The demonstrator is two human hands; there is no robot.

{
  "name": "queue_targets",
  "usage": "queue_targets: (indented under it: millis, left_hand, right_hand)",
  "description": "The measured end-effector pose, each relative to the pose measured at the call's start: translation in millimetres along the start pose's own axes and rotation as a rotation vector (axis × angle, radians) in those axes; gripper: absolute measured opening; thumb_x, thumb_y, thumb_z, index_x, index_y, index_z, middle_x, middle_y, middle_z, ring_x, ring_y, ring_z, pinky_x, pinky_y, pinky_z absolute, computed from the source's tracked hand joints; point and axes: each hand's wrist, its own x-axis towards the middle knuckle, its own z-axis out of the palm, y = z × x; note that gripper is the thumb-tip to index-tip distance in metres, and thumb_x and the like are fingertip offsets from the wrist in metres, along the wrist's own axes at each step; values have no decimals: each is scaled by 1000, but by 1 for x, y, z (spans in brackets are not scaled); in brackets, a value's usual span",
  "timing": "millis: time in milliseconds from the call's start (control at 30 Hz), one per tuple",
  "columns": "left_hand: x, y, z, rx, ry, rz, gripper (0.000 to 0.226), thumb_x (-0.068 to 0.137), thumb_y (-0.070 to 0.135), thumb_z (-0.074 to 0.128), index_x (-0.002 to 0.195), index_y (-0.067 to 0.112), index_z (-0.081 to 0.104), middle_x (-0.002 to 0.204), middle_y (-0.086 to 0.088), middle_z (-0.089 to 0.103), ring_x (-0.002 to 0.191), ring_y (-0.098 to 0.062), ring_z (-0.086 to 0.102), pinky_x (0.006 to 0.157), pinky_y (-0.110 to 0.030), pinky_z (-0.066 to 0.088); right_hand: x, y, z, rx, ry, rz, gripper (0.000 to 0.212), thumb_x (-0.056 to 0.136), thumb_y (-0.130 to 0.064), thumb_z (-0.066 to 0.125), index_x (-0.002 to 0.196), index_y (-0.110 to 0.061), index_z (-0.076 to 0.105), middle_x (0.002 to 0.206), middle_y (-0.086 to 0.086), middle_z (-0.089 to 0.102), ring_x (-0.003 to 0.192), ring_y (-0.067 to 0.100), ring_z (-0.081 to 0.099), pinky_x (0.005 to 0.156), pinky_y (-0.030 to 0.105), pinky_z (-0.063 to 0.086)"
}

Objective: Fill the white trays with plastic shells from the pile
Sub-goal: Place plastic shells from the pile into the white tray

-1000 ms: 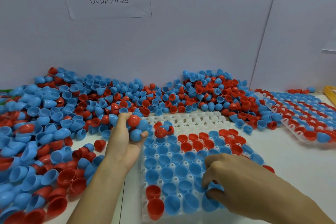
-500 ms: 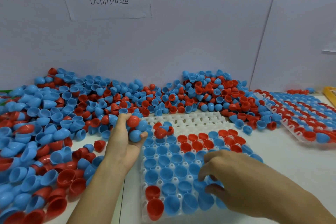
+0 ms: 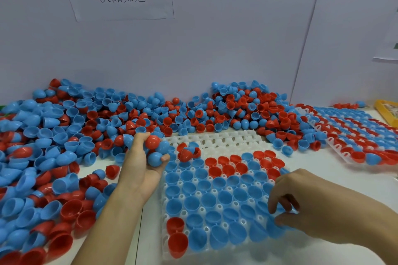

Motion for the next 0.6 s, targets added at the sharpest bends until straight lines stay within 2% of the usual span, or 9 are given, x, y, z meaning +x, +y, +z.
queue_targets:
  millis: [33, 100, 200, 233, 300, 367, 467, 533, 600]
  left_hand:
    - [-1, 1, 0, -5, -11, -12, 18, 89, 14, 59, 73, 15, 51, 66, 1, 54, 60, -9, 51, 43, -20, 41]
    - [-2, 2, 1, 12, -9, -18, 16, 89, 15, 59, 75, 15, 52, 63, 1, 56, 55, -8, 53, 42, -20, 41]
    - [-1, 2, 1, 7, -11, -28, 16, 89, 15, 60, 75, 14, 53, 66, 0, 56, 58, -9, 53, 42, -20, 41]
    - [-2, 3, 1, 11, -10, -28, 16, 89, 15, 60, 75, 14, 53, 67, 0, 56, 60, -9, 53, 43, -20, 41]
    - [-3, 4, 1, 8, -8, -32, 17, 90, 15, 61, 74, 14, 53, 67, 0, 56, 59, -9, 53, 43, -21, 41]
    - [-3, 4, 1, 9, 0, -29, 18, 89, 15, 61, 73, 15, 53, 65, 0, 56, 58, -9, 54, 43, -21, 41]
    - [-3, 6, 1, -1, 8, -31, 15, 90, 15, 61, 77, 14, 54, 62, 1, 57, 58, -9, 53, 43, -20, 41]
    - [-3, 7, 0, -4, 12, -37, 15, 90, 15, 60, 76, 14, 54, 60, 1, 56, 55, -8, 53, 42, -21, 41]
    - [-3, 7, 0, -11, 18, -37, 17, 91, 15, 60, 75, 15, 54, 60, 2, 55, 52, -7, 53, 42, -21, 41]
  right_hand:
    - [-9, -1, 22, -16, 108, 20, 16, 84, -52, 72, 75, -52, 58, 91, -23, 59, 86, 4, 58, 78, 25, 54]
    - [-15, 3, 38, -56, 184, -87, 15, 85, -51, 71, 78, -52, 58, 92, -23, 59, 86, 5, 58, 77, 25, 53]
    - [-17, 0, 27, -70, 166, 17, 21, 89, -45, 68, 75, -53, 56, 89, -24, 60, 85, 0, 57, 69, 20, 50]
    - [-14, -2, 26, -94, 194, -27, 22, 92, -41, 67, 76, -54, 58, 87, -27, 59, 86, -5, 57, 69, 17, 50]
    - [-3, -2, 25, -82, 290, -87, 20, 97, -32, 60, 91, -51, 66, 84, -35, 55, 89, -18, 54, 72, 7, 48]
    - [16, -2, 18, -77, 383, -136, 24, 100, -25, 54, 111, -40, 70, 90, -36, 57, 85, -18, 56, 71, 3, 46]
    - [50, -22, 6, -16, 421, -208, 26, 101, -24, 54, 122, -33, 66, 110, -19, 67, 89, -3, 63, 76, 13, 51]
    - [76, -36, -1, 4, 405, -266, 30, 98, -32, 60, 128, -31, 61, 114, -13, 66, 93, 2, 63, 81, 19, 53]
    - [102, -48, -4, 1, 379, -305, 45, 92, -44, 66, 134, -30, 56, 119, -9, 62, 97, 5, 60, 83, 22, 51]
